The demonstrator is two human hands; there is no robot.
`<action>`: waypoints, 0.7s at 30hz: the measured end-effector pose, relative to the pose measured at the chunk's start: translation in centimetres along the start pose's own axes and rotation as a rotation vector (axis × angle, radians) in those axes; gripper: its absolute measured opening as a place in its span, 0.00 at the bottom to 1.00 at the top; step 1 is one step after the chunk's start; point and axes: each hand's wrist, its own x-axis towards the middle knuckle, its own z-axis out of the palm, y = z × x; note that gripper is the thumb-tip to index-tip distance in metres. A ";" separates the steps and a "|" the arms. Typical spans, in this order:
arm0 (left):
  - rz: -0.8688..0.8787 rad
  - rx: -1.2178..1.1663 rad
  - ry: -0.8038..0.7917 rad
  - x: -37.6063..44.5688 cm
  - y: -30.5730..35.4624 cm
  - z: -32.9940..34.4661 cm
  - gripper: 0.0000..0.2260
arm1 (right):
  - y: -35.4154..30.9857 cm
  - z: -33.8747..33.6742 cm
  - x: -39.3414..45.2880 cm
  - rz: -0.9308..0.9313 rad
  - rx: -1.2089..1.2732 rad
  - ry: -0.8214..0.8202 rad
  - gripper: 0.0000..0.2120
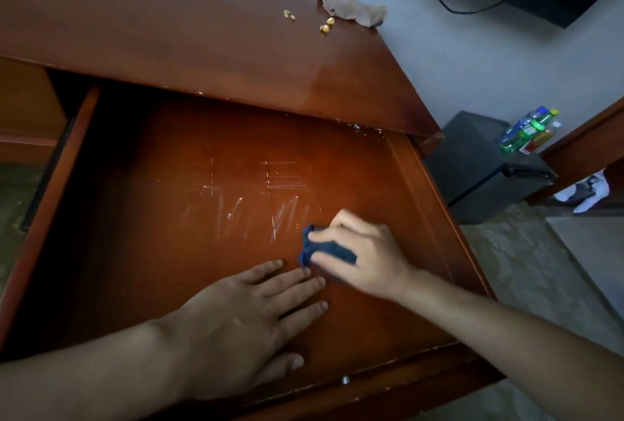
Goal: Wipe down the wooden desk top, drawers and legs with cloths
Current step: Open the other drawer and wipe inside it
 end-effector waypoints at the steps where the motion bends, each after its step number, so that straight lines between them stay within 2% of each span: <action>1: -0.006 0.042 0.035 -0.9 -0.3 -0.1 0.28 | 1.0 -0.2 0.9 0.080 -0.039 0.046 0.14; 3: -0.064 0.091 0.086 -2.7 -1.1 0.3 0.26 | 3.5 -0.6 2.9 0.327 -0.205 0.173 0.14; 5: -0.154 0.102 0.120 -4.8 -2.3 1.0 0.25 | 3.9 0.0 3.7 0.442 -0.332 0.230 0.15; 7: -0.267 0.133 0.151 -6.7 -3.9 1.4 0.26 | 0.8 1.1 3.0 0.346 -0.306 0.187 0.15; 10: -0.394 0.152 0.132 -8.6 -5.8 2.0 0.31 | -4.6 1.3 -0.3 -0.060 -0.016 0.019 0.15; 12: -0.427 0.151 0.141 -9.3 -6.6 2.5 0.32 | -3.6 0.4 -0.7 -0.216 0.012 -0.083 0.15; 13: -0.440 0.145 0.137 -9.8 -7.2 2.7 0.32 | -2.1 -0.1 -0.6 -0.180 -0.012 -0.072 0.15; 15: -0.469 0.119 0.130 -11.2 -8.3 2.6 0.31 | 1.5 -1.4 -0.6 0.012 -0.112 0.024 0.17; 17: -0.472 0.053 0.159 -12.3 -8.7 1.9 0.27 | 3.8 -2.3 -2.1 0.162 -0.162 0.028 0.19; 19: -0.471 -0.052 0.333 -12.9 -8.3 1.2 0.21 | 3.3 -2.2 -3.2 0.170 -0.147 -0.015 0.20; 21: -0.497 -0.160 0.500 -12.7 -7.6 0.2 0.16 | 0.7 -1.3 -3.1 0.098 -0.074 -0.058 0.20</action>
